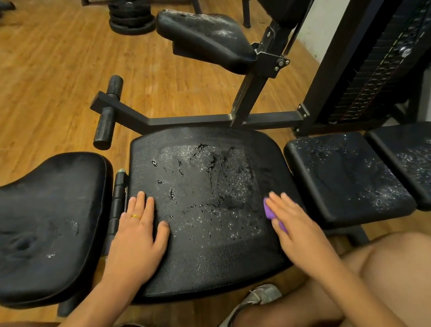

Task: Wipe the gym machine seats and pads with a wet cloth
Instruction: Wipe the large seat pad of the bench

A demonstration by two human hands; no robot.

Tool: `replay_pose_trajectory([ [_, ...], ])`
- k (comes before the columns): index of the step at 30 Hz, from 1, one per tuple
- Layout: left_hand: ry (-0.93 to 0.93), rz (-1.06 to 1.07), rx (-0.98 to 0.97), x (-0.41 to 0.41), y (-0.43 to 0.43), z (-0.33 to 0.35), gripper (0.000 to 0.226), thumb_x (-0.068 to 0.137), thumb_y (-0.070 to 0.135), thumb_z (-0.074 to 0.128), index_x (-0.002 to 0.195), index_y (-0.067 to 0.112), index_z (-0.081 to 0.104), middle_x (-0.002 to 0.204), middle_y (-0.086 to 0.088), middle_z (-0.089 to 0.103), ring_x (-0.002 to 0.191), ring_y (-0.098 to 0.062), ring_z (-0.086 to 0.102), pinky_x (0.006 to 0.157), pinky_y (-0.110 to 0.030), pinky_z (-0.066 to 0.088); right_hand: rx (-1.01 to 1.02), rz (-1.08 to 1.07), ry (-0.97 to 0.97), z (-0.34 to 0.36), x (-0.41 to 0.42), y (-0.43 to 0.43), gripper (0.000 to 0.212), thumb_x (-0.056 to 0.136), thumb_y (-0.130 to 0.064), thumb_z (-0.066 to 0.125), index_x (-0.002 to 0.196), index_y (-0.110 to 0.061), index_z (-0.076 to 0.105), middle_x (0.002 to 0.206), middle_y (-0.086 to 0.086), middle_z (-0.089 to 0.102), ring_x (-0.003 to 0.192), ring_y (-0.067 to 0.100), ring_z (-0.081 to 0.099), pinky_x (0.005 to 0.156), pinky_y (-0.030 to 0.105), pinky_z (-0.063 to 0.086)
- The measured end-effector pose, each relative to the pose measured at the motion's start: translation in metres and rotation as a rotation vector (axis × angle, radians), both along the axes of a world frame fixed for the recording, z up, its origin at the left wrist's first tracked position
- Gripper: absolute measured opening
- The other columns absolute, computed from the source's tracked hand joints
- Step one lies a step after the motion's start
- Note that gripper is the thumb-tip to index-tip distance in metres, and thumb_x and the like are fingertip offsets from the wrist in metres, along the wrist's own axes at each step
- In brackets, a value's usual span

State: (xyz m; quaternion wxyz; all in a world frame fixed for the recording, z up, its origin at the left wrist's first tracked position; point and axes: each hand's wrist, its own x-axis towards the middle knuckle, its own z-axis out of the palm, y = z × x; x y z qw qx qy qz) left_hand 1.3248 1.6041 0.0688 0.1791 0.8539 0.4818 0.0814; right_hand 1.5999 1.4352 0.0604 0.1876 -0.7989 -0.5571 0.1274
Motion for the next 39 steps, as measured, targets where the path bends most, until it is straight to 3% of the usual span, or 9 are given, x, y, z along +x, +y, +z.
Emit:
replay_pose_trajectory([
  [5, -0.012, -0.004, -0.013, 0.004, -0.001, 0.000, 0.092, 0.082, 0.062, 0.011, 0.155, 0.009, 0.029, 0.165, -0.008, 0.014, 0.153, -0.022, 0.010, 0.119, -0.032, 0.007, -0.007, -0.106, -0.040, 0.008, 0.045, 0.092, 0.048, 0.103, -0.010, 0.040, 0.150, -0.012, 0.036, 0.161, 0.003, 0.026, 0.150, 0.025, 0.016, 0.121, 0.037, 0.015],
  [9, -0.010, 0.009, -0.019, 0.003, -0.004, 0.004, 0.082, 0.088, 0.057, 0.019, 0.156, 0.012, 0.025, 0.166, -0.004, 0.010, 0.153, -0.018, 0.006, 0.119, -0.031, 0.008, 0.000, -0.131, -0.042, 0.018, 0.060, 0.136, 0.038, 0.101, -0.004, 0.040, 0.139, -0.001, 0.046, 0.154, 0.013, 0.036, 0.142, 0.035, 0.026, 0.113, 0.041, 0.024],
  [12, -0.018, 0.021, -0.020, 0.003, -0.004, 0.006, 0.076, 0.090, 0.051, 0.025, 0.157, 0.013, 0.025, 0.166, -0.003, 0.009, 0.153, -0.017, 0.004, 0.119, -0.032, 0.009, 0.011, -0.120, -0.040, 0.015, 0.062, 0.135, 0.043, 0.102, -0.008, 0.039, 0.145, -0.008, 0.042, 0.158, 0.006, 0.031, 0.147, 0.030, 0.020, 0.116, 0.038, 0.022],
  [16, -0.015, 0.017, -0.011, 0.000, -0.003, 0.004, 0.072, 0.095, 0.051, 0.027, 0.156, 0.013, 0.025, 0.166, -0.003, 0.009, 0.153, -0.017, 0.004, 0.119, -0.033, 0.007, 0.011, -0.058, -0.028, 0.011, 0.042, 0.088, 0.050, 0.103, -0.012, 0.042, 0.152, -0.018, 0.035, 0.160, -0.004, 0.027, 0.150, 0.016, 0.015, 0.118, 0.025, 0.010],
  [23, -0.029, 0.019, -0.020, 0.003, -0.002, 0.002, 0.083, 0.087, 0.059, 0.018, 0.156, 0.015, 0.025, 0.166, -0.001, 0.010, 0.153, -0.016, 0.004, 0.120, -0.034, 0.011, 0.058, 0.014, 0.016, 0.004, -0.005, -0.022, 0.051, 0.095, -0.011, 0.051, 0.145, -0.022, 0.044, 0.151, -0.016, 0.034, 0.142, -0.008, 0.015, 0.117, 0.013, 0.010],
  [26, -0.032, 0.026, -0.027, -0.001, 0.000, 0.001, 0.081, 0.089, 0.059, 0.021, 0.156, 0.015, 0.025, 0.166, -0.001, 0.010, 0.153, -0.015, 0.004, 0.121, -0.036, 0.013, 0.063, 0.003, 0.030, 0.000, -0.009, -0.015, 0.049, 0.094, -0.013, 0.049, 0.142, -0.019, 0.050, 0.150, -0.013, 0.038, 0.143, 0.001, 0.023, 0.117, 0.012, 0.010],
  [29, -0.031, 0.026, -0.026, 0.000, 0.001, 0.000, 0.070, 0.096, 0.050, 0.031, 0.157, 0.014, 0.026, 0.166, 0.000, 0.010, 0.153, -0.015, 0.004, 0.120, -0.037, 0.015, 0.034, -0.017, 0.010, 0.000, 0.010, 0.024, 0.048, 0.100, -0.011, 0.048, 0.148, -0.020, 0.042, 0.156, -0.011, 0.031, 0.146, 0.007, 0.018, 0.118, 0.017, 0.008],
  [35, -0.033, 0.020, -0.026, 0.002, -0.001, 0.000, 0.080, 0.089, 0.056, 0.023, 0.155, 0.012, 0.029, 0.166, -0.003, 0.011, 0.153, -0.017, 0.006, 0.119, -0.032, 0.010, -0.023, -0.106, -0.024, 0.004, 0.034, 0.094, 0.051, 0.102, -0.009, 0.040, 0.152, -0.017, 0.033, 0.162, -0.002, 0.024, 0.151, 0.019, 0.012, 0.123, 0.034, 0.013],
  [39, -0.029, 0.008, -0.011, 0.001, -0.002, 0.001, 0.091, 0.082, 0.063, 0.012, 0.155, 0.011, 0.028, 0.166, -0.004, 0.012, 0.153, -0.018, 0.006, 0.118, -0.030, 0.006, 0.004, -0.069, -0.032, 0.004, 0.015, 0.055, 0.051, 0.101, -0.009, 0.043, 0.151, -0.017, 0.037, 0.160, -0.003, 0.028, 0.150, 0.019, 0.016, 0.119, 0.024, 0.007],
])
